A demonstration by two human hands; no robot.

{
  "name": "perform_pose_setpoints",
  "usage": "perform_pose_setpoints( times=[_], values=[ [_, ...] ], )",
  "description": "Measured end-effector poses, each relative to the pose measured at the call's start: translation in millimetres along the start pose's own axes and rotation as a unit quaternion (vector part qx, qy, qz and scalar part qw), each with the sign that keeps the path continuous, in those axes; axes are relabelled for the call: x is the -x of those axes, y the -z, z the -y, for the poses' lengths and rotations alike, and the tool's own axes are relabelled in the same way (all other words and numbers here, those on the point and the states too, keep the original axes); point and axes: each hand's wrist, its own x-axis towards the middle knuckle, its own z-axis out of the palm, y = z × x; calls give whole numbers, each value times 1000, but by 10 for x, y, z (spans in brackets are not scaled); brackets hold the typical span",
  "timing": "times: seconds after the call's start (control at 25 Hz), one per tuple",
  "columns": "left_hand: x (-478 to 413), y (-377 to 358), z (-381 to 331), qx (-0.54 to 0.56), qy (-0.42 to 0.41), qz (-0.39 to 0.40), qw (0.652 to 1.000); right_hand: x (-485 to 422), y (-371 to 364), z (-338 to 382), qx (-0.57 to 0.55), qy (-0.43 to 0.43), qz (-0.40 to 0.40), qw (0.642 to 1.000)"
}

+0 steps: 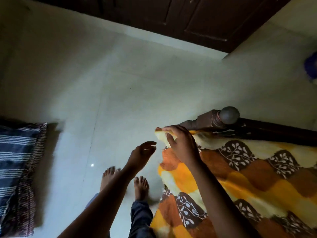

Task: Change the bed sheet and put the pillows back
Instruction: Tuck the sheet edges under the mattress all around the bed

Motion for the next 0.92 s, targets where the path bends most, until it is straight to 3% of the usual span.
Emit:
perform_pose_setpoints(
  times=[0.12,0.44,0.6,0.72,0.84,0.92],
  values=[
    [-17,-119,-322,-73,-101,41,991,309,326,-46,32,-61,-72,995],
    [-663,-303,-378,-188,-220,112,951,157,655,-355,202,-118,121,965],
    [-1127,-549,-140,-168,-297,133,931,-56,561,-536,296,-115,154,936],
    [-1344,-738,38,-162,-367,74,913,-145,444,-662,328,-106,170,923],
    [-1370,-747,68,-33,-351,90,932,-195,352,-646,306,-96,216,922],
    [-1348,-698,50,-18,-343,126,931,-253,347,-667,275,-98,221,931]
  ],
)
